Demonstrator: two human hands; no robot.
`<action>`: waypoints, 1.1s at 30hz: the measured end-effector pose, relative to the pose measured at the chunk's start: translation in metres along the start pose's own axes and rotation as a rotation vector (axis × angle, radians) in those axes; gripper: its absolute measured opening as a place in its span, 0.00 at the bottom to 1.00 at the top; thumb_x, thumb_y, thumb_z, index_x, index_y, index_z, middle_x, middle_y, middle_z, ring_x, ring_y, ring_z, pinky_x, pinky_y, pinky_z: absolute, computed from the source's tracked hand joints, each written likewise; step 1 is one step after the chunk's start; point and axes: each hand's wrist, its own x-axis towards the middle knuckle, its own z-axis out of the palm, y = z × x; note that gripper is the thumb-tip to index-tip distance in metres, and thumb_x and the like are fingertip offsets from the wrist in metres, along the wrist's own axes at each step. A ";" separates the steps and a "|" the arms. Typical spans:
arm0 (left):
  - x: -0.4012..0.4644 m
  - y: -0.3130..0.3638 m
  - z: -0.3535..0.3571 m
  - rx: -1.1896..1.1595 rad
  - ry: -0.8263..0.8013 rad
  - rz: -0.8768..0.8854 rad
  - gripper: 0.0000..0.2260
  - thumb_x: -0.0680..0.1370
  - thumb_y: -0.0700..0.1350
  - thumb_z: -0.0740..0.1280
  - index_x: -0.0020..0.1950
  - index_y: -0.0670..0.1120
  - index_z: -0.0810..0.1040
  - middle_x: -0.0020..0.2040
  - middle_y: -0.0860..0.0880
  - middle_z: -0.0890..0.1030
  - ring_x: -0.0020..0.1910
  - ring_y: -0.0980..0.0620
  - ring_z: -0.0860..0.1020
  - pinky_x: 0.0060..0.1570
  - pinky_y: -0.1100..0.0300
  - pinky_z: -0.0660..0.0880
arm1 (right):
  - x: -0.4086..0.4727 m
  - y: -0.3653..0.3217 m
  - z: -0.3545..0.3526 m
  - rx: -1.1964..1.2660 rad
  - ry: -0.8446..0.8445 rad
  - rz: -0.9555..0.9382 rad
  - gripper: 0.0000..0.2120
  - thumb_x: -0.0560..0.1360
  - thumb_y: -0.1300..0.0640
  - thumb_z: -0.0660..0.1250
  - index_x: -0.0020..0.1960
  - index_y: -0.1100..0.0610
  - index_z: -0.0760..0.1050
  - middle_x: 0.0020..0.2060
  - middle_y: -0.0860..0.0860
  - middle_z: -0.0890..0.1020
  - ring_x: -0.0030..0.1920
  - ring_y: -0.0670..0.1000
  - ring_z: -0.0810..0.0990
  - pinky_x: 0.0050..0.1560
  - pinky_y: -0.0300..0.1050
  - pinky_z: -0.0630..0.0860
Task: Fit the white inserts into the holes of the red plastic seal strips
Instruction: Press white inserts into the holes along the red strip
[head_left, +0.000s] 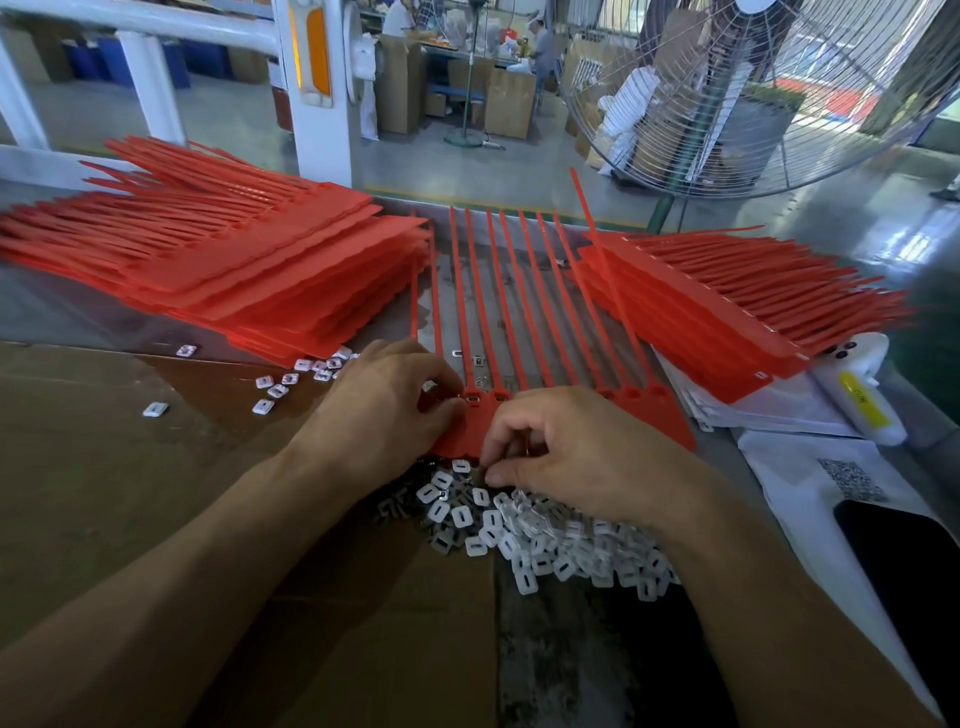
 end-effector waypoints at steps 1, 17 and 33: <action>0.000 0.000 0.000 0.001 0.000 0.002 0.10 0.79 0.54 0.69 0.58 0.54 0.83 0.54 0.57 0.77 0.57 0.54 0.72 0.60 0.53 0.72 | 0.000 0.000 0.000 -0.002 -0.004 0.002 0.05 0.75 0.53 0.77 0.45 0.45 0.83 0.43 0.36 0.83 0.42 0.39 0.83 0.42 0.37 0.81; 0.000 0.000 0.000 0.001 -0.001 -0.006 0.10 0.79 0.54 0.69 0.58 0.55 0.83 0.54 0.57 0.77 0.58 0.55 0.72 0.61 0.53 0.72 | -0.004 -0.001 -0.004 -0.035 0.015 0.031 0.05 0.78 0.51 0.74 0.45 0.44 0.81 0.41 0.36 0.83 0.41 0.37 0.82 0.38 0.35 0.77; 0.001 0.000 0.000 -0.011 -0.003 -0.016 0.10 0.79 0.55 0.69 0.57 0.55 0.83 0.53 0.58 0.76 0.57 0.55 0.71 0.60 0.54 0.71 | -0.004 0.004 -0.006 -0.060 0.053 0.075 0.05 0.76 0.50 0.76 0.43 0.45 0.81 0.40 0.35 0.83 0.40 0.37 0.82 0.40 0.38 0.78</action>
